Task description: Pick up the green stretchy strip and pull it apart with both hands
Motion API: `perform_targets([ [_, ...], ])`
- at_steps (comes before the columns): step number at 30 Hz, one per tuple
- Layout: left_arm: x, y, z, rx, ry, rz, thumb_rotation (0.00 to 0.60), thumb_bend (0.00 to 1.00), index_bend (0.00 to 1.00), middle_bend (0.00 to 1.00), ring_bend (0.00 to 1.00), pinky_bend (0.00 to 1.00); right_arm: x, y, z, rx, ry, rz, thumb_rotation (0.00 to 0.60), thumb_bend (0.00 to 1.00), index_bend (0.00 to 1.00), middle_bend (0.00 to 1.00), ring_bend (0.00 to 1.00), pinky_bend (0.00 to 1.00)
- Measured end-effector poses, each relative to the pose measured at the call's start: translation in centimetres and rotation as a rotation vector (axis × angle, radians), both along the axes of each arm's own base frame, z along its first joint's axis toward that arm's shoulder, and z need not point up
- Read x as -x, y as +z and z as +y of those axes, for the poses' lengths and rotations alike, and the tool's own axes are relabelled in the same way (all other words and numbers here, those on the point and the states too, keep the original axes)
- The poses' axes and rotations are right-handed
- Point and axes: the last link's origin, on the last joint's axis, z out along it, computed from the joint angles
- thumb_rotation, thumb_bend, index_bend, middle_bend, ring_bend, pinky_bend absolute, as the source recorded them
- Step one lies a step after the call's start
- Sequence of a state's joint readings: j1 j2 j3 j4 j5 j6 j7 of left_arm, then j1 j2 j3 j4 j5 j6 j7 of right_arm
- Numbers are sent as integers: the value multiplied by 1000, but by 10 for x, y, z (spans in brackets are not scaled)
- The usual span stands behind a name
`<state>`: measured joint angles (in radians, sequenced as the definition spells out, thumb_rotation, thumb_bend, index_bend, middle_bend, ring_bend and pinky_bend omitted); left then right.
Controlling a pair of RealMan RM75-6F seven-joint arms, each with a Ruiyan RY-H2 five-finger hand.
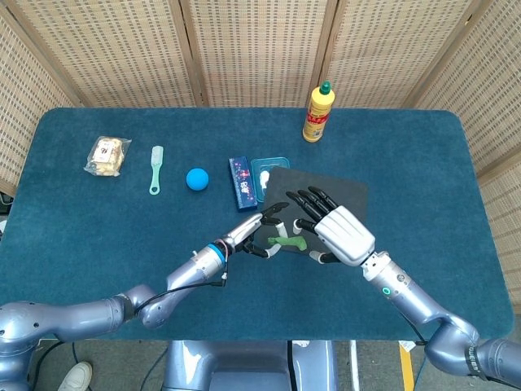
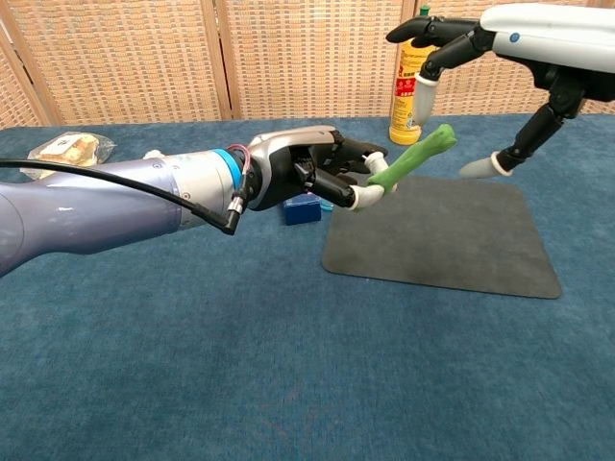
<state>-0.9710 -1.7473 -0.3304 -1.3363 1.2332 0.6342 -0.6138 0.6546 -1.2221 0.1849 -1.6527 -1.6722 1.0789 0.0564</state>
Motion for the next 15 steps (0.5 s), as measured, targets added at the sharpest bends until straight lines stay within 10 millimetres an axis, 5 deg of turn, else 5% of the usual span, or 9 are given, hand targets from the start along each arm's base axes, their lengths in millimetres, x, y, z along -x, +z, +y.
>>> perform_targets([
  [15,-3,-1,-3,5,-1,-2,600,528,760,0,0,0,-5,3,0,12,-5,30,600,386,490,56,0,0],
])
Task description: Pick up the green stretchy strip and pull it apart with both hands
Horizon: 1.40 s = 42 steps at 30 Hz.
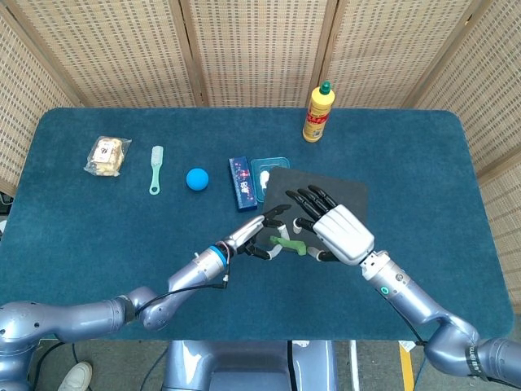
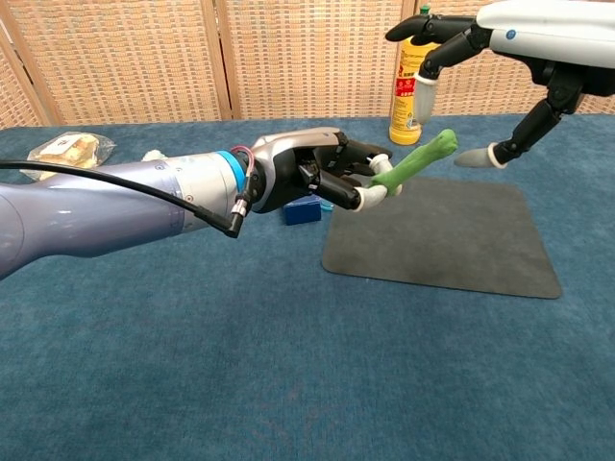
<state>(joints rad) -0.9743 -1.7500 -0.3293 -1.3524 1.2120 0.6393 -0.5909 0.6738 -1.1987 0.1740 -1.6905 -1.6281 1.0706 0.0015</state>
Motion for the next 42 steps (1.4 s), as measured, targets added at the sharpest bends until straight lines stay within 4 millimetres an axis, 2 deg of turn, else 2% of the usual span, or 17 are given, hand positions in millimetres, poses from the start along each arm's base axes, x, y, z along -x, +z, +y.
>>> perform_targets([
  [14,-6,0,0,6,5,-8,600,528,760,0,0,0,-7,-2,1,-15,7,-9,600,405,503,63,0,0],
  [38,-11,-5,-1,39,36,-30,600,529,761,0,0,0,-7,-4,5,-35,5,-16,600,458,545,73,0,0],
  [42,-12,-6,-1,48,44,-33,600,534,760,0,0,0,-7,-5,5,-38,6,-19,600,481,583,79,0,0],
])
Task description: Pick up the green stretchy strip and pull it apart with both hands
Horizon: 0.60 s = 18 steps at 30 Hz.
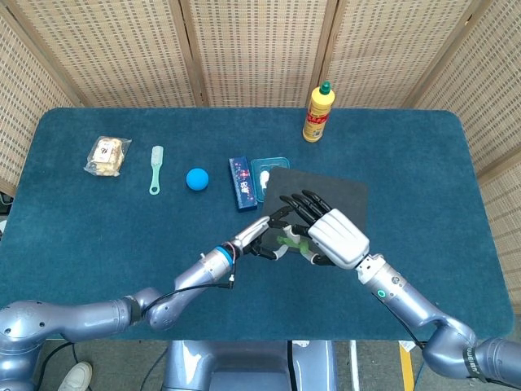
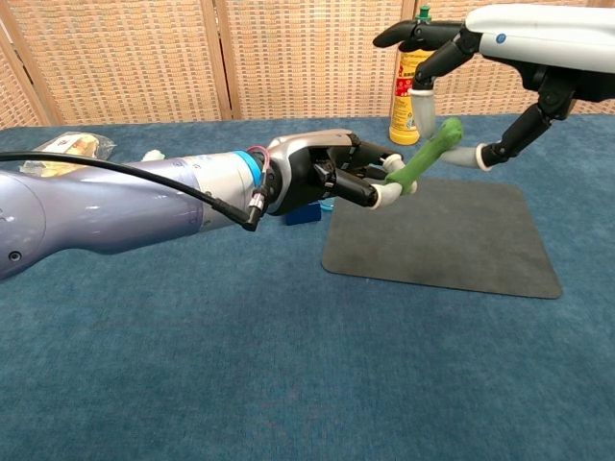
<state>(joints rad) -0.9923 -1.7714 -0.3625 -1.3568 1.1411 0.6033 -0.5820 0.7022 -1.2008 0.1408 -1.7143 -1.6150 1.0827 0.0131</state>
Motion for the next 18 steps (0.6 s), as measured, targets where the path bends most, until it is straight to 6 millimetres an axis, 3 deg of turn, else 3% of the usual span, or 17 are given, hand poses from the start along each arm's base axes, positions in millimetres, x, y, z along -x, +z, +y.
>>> perform_targets([
  [8,-1,0,-1,0,-5,5,600,534,760,0,0,0,1,1,-1,19,20,15,600,619,670,110,0,0],
  [18,-1,1,-1,-5,-10,11,600,535,761,0,0,0,2,2,0,53,66,45,600,657,801,218,0,0],
])
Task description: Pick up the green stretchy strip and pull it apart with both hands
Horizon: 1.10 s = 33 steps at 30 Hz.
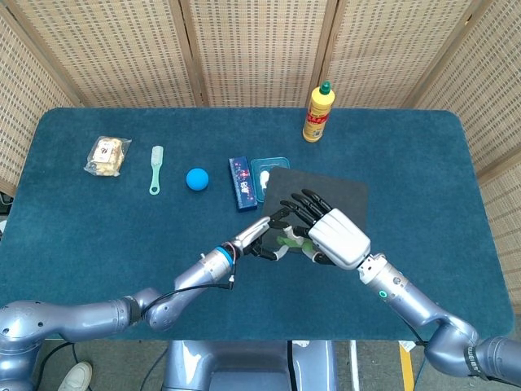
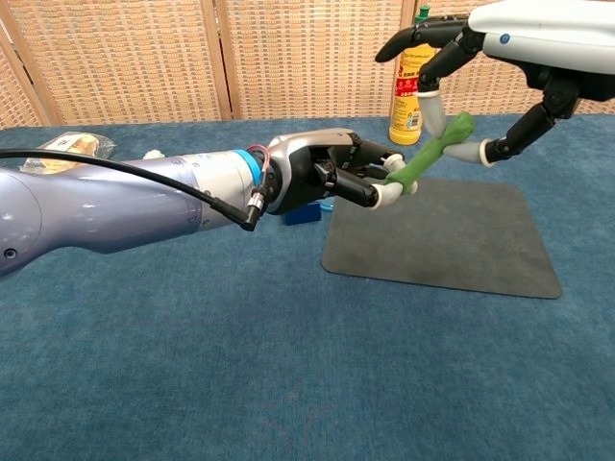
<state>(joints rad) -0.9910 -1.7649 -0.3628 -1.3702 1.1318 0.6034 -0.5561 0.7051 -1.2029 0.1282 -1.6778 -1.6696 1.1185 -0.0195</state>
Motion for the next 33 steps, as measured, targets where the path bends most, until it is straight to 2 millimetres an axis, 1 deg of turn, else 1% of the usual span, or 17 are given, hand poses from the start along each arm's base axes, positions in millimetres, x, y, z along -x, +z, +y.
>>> perform_targets([
  [2,0,0,0,-4,0,2,600,535,763,0,0,0,0,0,0,19,23,14,600,659,828,246,0,0],
  [5,2,1,0,-10,0,5,600,534,768,0,0,0,0,1,0,50,51,27,600,659,839,257,0,0],
  [12,9,2,2,-17,12,14,600,534,771,0,0,0,3,4,-3,125,100,59,600,660,851,248,0,0],
  [23,20,7,2,-28,24,19,600,534,775,0,0,0,8,4,1,189,145,109,600,664,862,248,0,0],
  [33,36,16,4,-43,50,27,600,534,776,0,0,0,10,8,2,244,153,120,600,664,863,245,0,0],
])
